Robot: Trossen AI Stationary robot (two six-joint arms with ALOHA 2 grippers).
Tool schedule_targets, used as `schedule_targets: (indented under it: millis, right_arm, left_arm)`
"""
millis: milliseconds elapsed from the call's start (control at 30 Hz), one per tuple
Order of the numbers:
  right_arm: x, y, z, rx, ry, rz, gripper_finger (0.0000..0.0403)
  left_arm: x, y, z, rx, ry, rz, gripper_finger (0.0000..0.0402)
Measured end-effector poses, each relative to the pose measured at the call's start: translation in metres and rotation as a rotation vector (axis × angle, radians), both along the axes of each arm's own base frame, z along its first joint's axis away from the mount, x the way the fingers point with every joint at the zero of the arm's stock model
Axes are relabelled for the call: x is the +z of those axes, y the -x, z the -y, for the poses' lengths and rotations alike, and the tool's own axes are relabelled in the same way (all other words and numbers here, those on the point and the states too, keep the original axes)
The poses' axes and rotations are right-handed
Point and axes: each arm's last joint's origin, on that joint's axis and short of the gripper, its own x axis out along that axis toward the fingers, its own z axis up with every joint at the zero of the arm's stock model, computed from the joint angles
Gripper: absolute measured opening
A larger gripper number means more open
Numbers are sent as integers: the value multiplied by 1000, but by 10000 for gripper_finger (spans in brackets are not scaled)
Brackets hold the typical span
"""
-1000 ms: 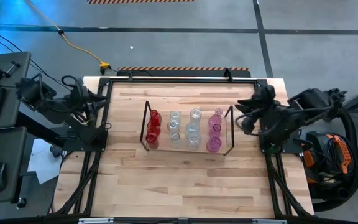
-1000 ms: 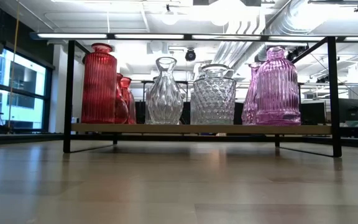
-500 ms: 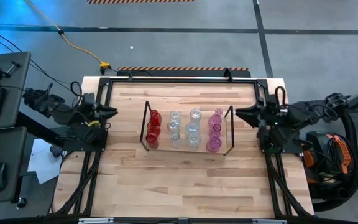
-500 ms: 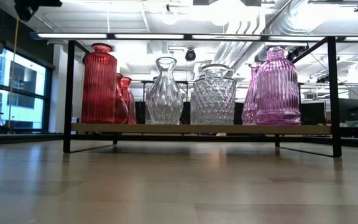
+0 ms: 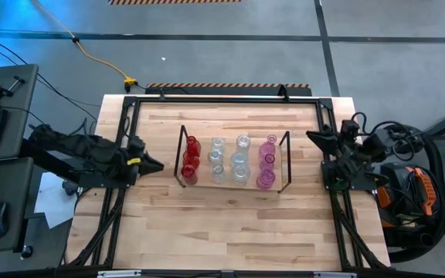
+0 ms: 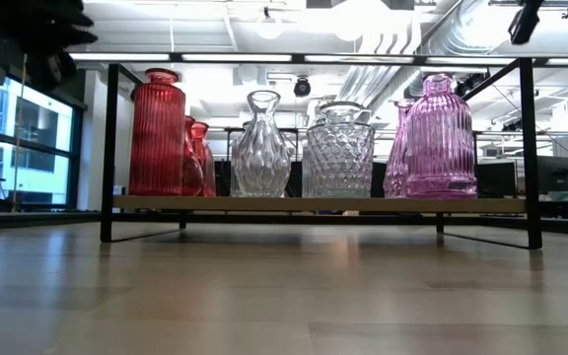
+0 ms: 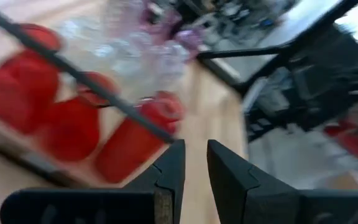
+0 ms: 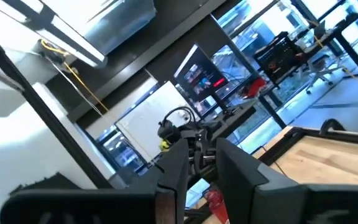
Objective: Sort vases onto shelf
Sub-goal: Return to Home Position
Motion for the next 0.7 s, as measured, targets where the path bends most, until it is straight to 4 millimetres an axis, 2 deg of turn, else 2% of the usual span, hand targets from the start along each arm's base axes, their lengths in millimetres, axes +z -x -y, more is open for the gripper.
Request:
schedule_targets:
  millis: [133,300,500,700]
  right_arm:
    - [-6,4,2,14,-55,17,67]
    - [-7,5,1,48,-68,12,67]
    - [-18,1,0,12,102,-130,67]
    - [-34,0,0,-14,186,-298,67]
  left_arm:
    - [6,-5,1,-63,46,91,60]
    - [15,-3,-2,-64,-35,145,60]
    - [14,-2,-2,-37,4,129,60]
    - [12,-2,-3,-58,-126,122,60]
